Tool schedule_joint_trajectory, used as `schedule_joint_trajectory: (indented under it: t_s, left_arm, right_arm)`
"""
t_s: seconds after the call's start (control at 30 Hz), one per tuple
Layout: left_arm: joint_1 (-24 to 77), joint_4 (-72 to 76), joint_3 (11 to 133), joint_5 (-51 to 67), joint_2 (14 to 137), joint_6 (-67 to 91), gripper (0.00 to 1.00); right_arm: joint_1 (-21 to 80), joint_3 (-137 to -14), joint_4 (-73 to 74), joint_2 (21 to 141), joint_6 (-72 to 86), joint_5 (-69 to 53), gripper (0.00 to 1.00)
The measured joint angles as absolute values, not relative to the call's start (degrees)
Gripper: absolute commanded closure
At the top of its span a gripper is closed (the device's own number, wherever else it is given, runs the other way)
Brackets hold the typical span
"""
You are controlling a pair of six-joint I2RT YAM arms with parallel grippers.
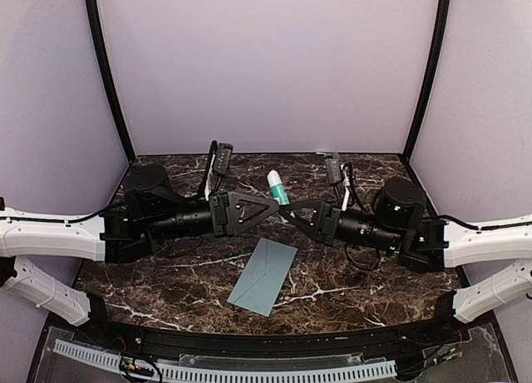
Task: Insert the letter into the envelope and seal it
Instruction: Pick up the solid glue from the center of the board.
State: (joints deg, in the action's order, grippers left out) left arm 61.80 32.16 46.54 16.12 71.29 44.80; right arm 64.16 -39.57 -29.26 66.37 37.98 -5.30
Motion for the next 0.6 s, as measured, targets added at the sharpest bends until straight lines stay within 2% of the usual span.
schedule_joint_trajectory:
  t_s: [0.33, 0.4, 0.5, 0.6]
  left_arm:
    - [61.9, 35.0, 46.7, 13.3, 72.5, 44.8, 0.34]
    - [61.9, 35.0, 46.7, 13.0, 72.8, 44.8, 0.36]
    - [62.0, 35.1, 46.8, 12.8, 73.1, 45.1, 0.47]
    - [62.0, 35.1, 47.5, 13.0, 73.5, 45.1, 0.50]
  right_arm:
    - [65.4, -38.1, -34.6, 66.5, 38.0, -9.9, 1.00]
    - [65.4, -38.1, -34.8, 66.5, 38.0, -10.4, 1.00]
    - [65.4, -38.0, -34.8, 66.5, 37.9, -10.7, 1.00]
    - [65.4, -38.0, -34.8, 66.5, 38.0, -10.8, 1.00]
